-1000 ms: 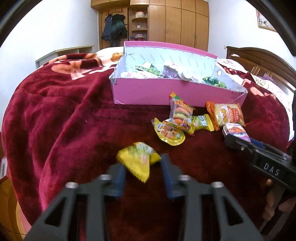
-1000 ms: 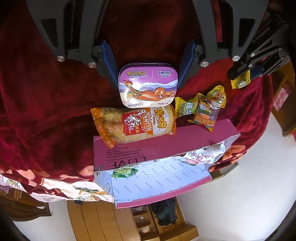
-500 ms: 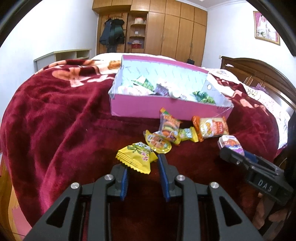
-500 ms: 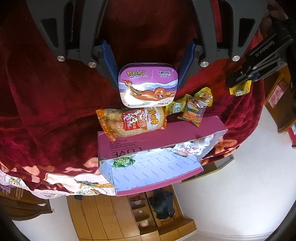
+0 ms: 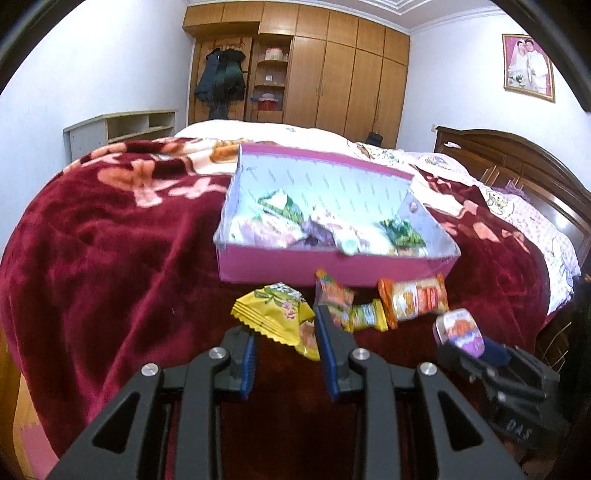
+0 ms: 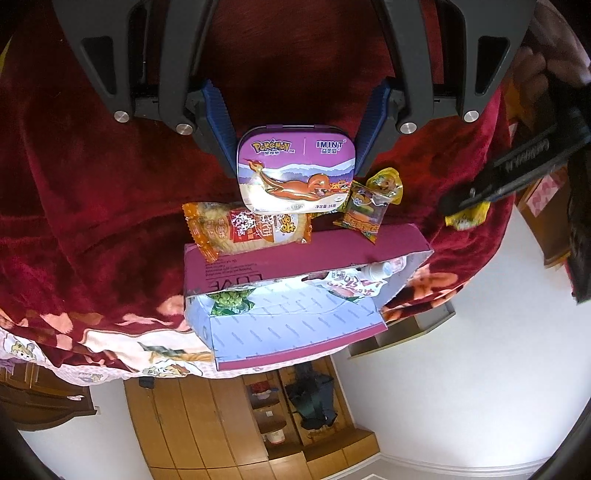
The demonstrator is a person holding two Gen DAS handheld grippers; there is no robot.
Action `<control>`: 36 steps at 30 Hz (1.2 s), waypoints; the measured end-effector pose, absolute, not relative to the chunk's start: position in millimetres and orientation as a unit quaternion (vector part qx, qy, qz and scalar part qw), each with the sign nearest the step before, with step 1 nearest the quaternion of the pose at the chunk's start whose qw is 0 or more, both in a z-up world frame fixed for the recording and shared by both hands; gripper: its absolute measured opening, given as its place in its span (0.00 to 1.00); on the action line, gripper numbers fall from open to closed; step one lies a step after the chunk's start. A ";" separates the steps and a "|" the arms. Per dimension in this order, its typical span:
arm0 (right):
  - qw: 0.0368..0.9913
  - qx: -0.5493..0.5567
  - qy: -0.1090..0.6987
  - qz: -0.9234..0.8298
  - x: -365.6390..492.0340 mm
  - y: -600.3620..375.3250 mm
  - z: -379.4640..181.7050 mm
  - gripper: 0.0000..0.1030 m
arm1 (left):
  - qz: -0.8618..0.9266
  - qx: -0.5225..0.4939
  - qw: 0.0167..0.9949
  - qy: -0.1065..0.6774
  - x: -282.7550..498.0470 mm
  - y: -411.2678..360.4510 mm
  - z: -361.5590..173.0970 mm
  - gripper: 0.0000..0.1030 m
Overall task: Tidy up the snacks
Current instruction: 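Carry the yellow candy and purple tin toward the pink box, lowering the candy inside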
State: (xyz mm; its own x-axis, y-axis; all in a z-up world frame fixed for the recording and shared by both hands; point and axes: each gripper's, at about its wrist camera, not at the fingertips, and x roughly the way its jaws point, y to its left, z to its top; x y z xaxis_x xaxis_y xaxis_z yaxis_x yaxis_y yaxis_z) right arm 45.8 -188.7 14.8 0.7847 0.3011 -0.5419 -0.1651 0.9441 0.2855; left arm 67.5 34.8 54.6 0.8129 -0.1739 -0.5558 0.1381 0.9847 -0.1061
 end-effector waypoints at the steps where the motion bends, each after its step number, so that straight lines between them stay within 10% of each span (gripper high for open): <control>1: 0.938 0.112 0.305 0.125 45.9 -188.4 14.9 0.60 | -0.083 -0.029 0.952 0.293 71.5 35.0 57.2 0.29; 36: 0.941 0.085 0.303 0.123 68.7 -194.3 37.6 0.60 | -0.079 -0.027 0.946 0.312 217.2 19.7 55.0 0.29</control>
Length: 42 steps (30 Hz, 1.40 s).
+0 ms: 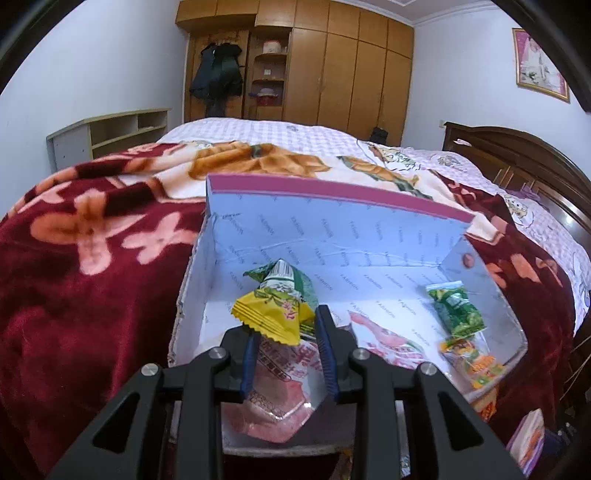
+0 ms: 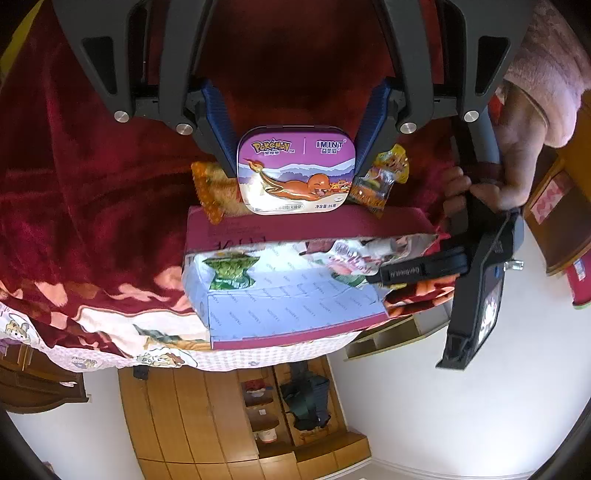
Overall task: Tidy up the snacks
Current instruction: 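Carry the yellow candy and purple tin toward the pink box, lowering the candy inside, then open both tools to release the yellow candy and purple tin in the box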
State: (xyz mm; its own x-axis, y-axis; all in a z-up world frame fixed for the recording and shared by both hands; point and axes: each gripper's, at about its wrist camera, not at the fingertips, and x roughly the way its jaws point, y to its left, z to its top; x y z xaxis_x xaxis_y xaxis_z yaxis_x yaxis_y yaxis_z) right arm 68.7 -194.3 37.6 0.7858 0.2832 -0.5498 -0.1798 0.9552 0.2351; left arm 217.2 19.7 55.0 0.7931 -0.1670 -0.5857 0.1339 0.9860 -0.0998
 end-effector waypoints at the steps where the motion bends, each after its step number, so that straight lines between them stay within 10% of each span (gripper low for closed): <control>1: 0.941 0.087 0.303 0.123 71.7 -195.6 38.8 0.60 | -0.079 -0.028 0.946 0.314 219.0 19.5 53.5 0.29; 42: 0.941 0.055 0.321 0.095 230.4 -198.6 53.8 0.60 | -0.081 0.009 0.952 0.296 222.8 2.3 47.3 0.44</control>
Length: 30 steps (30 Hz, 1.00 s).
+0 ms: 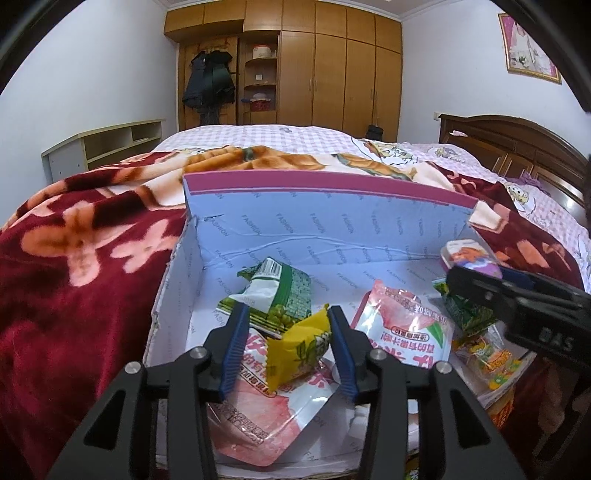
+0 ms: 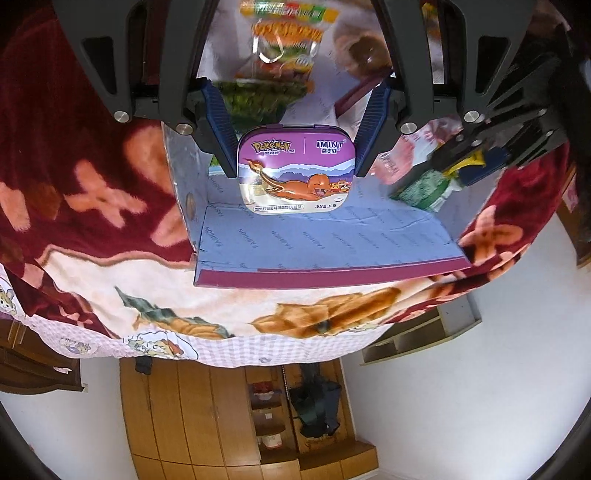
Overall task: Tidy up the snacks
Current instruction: 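Open both tools to release the yellow candy and purple tin in the box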
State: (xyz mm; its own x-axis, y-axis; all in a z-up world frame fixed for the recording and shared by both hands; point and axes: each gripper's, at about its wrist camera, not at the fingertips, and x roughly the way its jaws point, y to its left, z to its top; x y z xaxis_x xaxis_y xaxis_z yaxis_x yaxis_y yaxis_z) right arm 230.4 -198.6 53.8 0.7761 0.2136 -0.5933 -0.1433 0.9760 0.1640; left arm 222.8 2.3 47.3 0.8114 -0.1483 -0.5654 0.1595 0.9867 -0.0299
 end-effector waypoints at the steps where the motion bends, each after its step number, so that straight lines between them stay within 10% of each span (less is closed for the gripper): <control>1: 0.940 0.055 0.323 0.094 232.9 -198.6 52.6 0.60 | -0.081 0.009 0.952 0.296 223.0 2.4 47.2 0.44; 30: 0.943 0.063 0.319 0.074 228.7 -210.0 58.2 0.72 | -0.078 0.006 0.948 0.310 222.0 4.8 52.0 0.55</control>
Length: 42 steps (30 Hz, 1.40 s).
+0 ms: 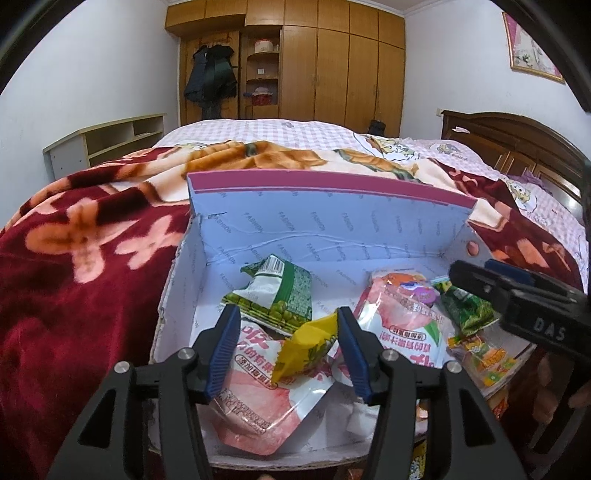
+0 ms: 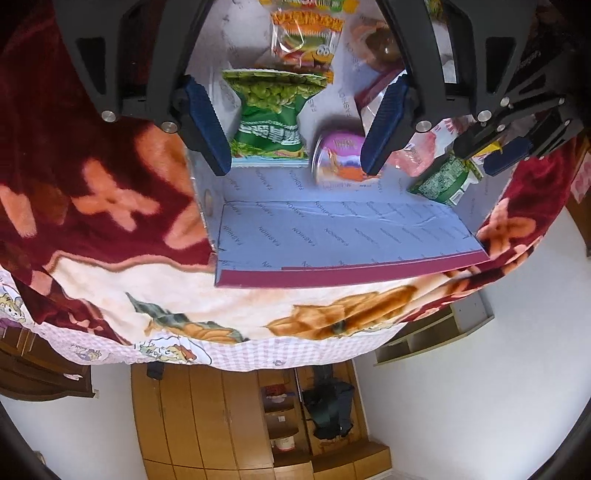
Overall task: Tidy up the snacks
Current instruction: 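Open both tools to release the yellow candy and purple tin in the box, then withdraw both open tools from the box toward the remaining snacks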
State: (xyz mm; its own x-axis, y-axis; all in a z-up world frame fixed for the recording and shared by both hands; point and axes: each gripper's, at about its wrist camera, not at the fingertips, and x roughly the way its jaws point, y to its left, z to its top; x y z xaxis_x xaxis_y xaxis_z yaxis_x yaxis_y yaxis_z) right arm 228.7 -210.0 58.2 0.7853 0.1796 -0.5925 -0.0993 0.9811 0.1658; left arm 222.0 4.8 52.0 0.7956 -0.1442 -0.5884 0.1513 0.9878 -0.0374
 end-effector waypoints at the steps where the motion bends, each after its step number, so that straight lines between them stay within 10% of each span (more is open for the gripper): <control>1: 0.943 0.064 0.317 0.074 226.1 -210.8 59.6 0.72 | -0.079 0.006 0.947 0.310 221.2 5.2 52.3 0.55; 5: 0.945 0.072 0.309 0.077 210.8 -215.3 65.1 0.72 | -0.080 0.004 0.948 0.307 214.4 7.5 56.1 0.67; 42: 0.940 0.113 0.306 0.101 80.2 -216.4 49.0 0.72 | -0.092 0.003 0.940 0.327 107.7 11.1 53.6 0.68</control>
